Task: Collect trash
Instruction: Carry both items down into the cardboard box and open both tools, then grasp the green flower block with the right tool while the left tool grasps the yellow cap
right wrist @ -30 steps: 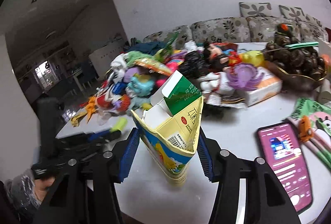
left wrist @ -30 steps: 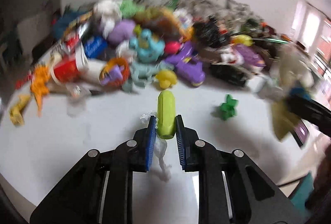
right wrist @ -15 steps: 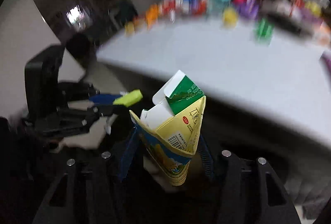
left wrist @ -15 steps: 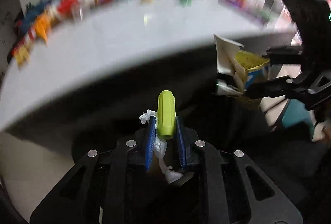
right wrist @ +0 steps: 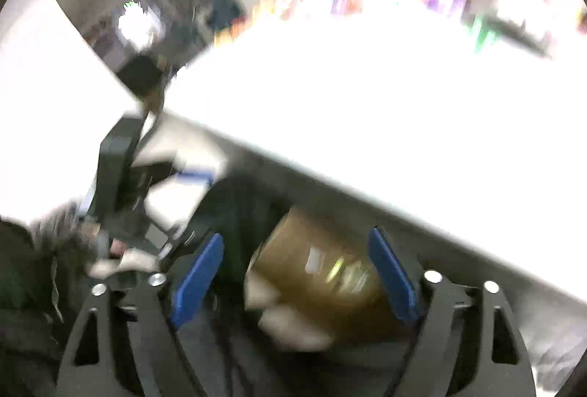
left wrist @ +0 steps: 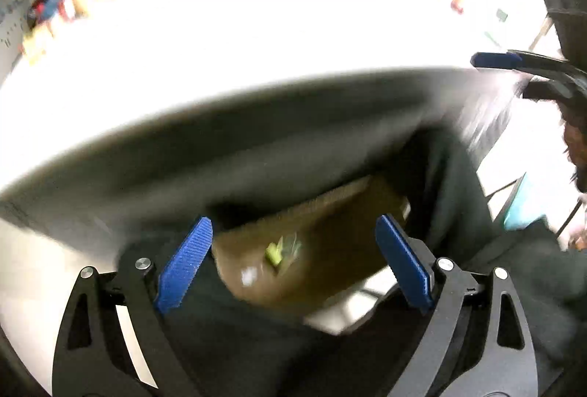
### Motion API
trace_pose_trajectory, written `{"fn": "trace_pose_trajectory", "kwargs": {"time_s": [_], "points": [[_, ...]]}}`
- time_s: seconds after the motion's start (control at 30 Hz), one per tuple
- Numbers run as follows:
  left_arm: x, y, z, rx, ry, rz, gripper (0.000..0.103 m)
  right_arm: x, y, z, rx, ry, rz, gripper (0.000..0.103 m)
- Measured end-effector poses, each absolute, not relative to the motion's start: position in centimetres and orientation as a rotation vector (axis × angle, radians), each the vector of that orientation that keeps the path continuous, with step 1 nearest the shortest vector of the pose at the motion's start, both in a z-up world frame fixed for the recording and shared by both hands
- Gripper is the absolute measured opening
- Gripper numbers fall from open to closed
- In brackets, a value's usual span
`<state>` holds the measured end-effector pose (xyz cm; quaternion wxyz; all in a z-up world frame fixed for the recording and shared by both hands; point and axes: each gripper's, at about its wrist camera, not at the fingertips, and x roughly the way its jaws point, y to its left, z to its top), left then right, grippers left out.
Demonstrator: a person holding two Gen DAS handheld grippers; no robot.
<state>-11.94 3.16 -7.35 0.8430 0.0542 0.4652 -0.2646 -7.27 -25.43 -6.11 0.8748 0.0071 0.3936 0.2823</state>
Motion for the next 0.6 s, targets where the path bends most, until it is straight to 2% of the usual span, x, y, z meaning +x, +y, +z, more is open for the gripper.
{"fn": "trace_pose_trajectory", "kwargs": {"time_s": [0.07, 0.13, 0.2, 0.27, 0.33, 0.4, 0.6], "points": [[-11.3, 3.6, -4.9, 0.076, 0.909, -0.560, 0.090, -4.2, -26.1, -5.2, -0.055, 0.748, 0.437, 0.086], [-10.6, 3.9, -2.7, 0.039, 0.851, -0.558, 0.090, -0.8, -26.5, -5.6, -0.077, 0.756, 0.336, 0.086], [-10.1, 3.8, -1.4, 0.023, 0.802, -0.542, 0.091, 3.0, -26.8, -7.3, -0.050, 0.798, 0.293, 0.073], [-9.2, 3.4, -0.8, 0.027, 0.777, -0.516, 0.091, 5.9, -27.3, -8.5, -0.043, 0.849, 0.268, 0.071], [-7.8, 3.0, -0.7, 0.029, 0.767, -0.486, 0.091, 6.3, -26.6, -9.1, -0.091, 0.827, 0.237, 0.062], [-5.6, 1.4, -0.9, 0.034, 0.765, -0.476, 0.091, 7.1, -26.7, -8.8, -0.078, 0.836, 0.257, 0.040], [0.3, -6.1, -0.8, 0.072, 0.768, -0.480, 0.091, 5.2, -29.5, -7.5, 0.016, 0.804, 0.272, 0.040]]}}
